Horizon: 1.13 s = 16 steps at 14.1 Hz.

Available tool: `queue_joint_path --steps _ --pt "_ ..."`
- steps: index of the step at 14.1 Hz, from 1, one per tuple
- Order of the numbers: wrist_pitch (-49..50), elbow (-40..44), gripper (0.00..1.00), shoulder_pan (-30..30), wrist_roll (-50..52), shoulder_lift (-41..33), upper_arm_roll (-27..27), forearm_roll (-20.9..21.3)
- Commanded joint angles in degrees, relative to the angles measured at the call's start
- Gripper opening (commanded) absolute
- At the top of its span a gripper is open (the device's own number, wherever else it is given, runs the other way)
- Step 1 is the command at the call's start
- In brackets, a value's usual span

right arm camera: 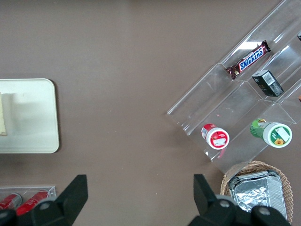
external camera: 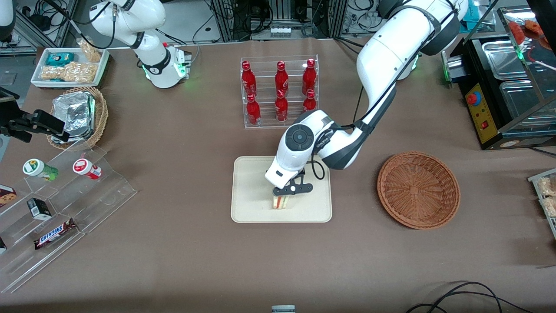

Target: Place sandwich from basket to tray

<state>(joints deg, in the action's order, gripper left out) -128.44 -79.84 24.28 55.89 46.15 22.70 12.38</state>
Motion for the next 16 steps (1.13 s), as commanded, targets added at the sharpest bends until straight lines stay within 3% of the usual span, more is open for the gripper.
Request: queue_joint_path --steps 1,3,5,9,13,16 --pt "-0.2 1.9 0.16 0.9 2.2 1.6 -0.5 1.4" --pt "-2.2 1.4 0.39 0.9 2.2 1.7 -0.5 1.7" --pt "-2.3 1.3 1.0 1.1 4.3 1.6 -0.5 2.0" --pt "-1.7 0.7 1.0 0.8 4.8 -2.9 -0.4 1.9" --pt "8.0 -5.4 1.0 -2.6 4.1 -15.6 -0.4 2.1" --pt "19.2 -5.9 1.0 -7.1 4.1 -20.7 -0.3 1.3"
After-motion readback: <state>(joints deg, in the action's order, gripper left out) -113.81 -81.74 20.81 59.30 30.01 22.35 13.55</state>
